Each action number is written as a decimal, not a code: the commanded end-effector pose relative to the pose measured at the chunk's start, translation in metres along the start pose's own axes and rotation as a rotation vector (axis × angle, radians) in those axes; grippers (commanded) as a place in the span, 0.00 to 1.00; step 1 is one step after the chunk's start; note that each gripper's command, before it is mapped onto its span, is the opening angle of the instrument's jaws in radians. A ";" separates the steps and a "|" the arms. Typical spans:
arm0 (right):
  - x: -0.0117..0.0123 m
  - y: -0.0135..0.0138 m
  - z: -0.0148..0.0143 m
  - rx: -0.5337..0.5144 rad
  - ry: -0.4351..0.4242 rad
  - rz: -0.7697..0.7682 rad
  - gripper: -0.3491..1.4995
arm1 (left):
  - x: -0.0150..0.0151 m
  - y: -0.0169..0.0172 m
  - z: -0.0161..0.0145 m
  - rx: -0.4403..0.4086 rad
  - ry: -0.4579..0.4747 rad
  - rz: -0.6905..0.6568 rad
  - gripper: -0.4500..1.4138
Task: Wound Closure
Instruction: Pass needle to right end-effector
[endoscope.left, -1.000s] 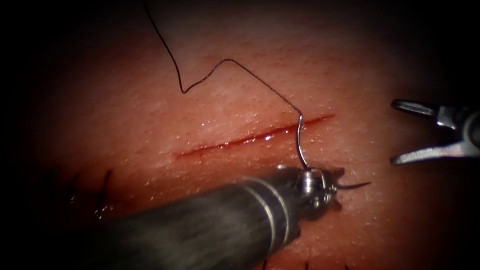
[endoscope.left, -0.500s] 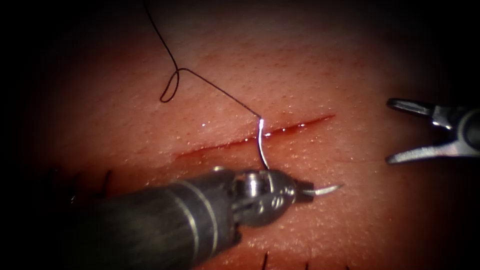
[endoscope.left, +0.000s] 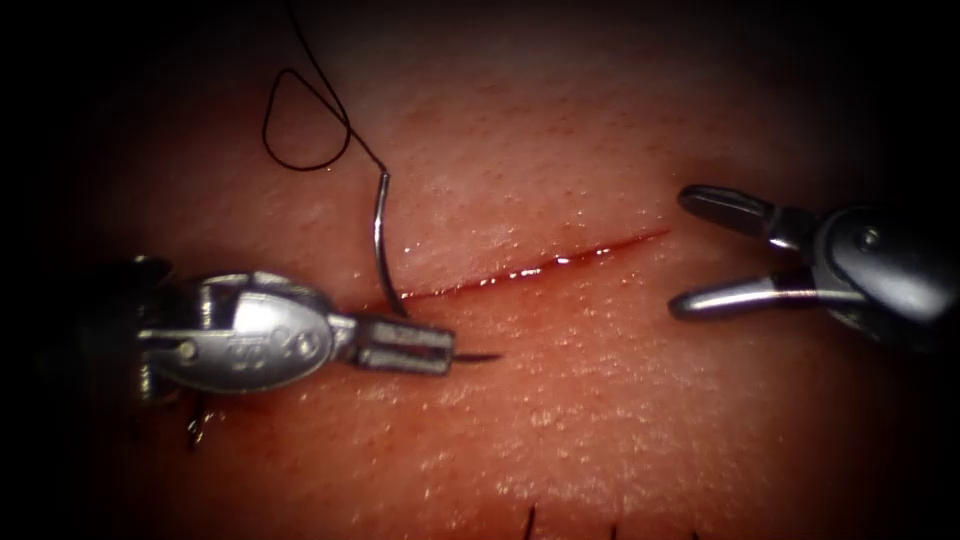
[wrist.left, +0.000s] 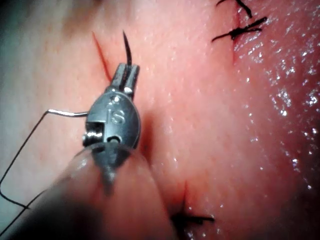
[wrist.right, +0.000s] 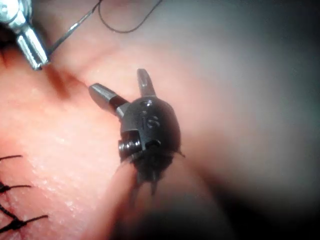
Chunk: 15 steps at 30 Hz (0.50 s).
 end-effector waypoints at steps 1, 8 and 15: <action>0.0002 0.0001 0.0015 0.025 0.022 0.070 0.61 | -0.0006 -0.0005 0.0002 0.008 0.038 0.050 0.00; 0.0005 -0.0003 0.0038 0.094 0.040 0.332 0.77 | -0.0008 -0.0004 0.0001 0.026 0.154 0.212 0.00; 0.0002 -0.0018 0.0080 0.227 0.072 0.619 0.80 | -0.0009 0.0000 0.0000 0.047 0.225 0.334 0.00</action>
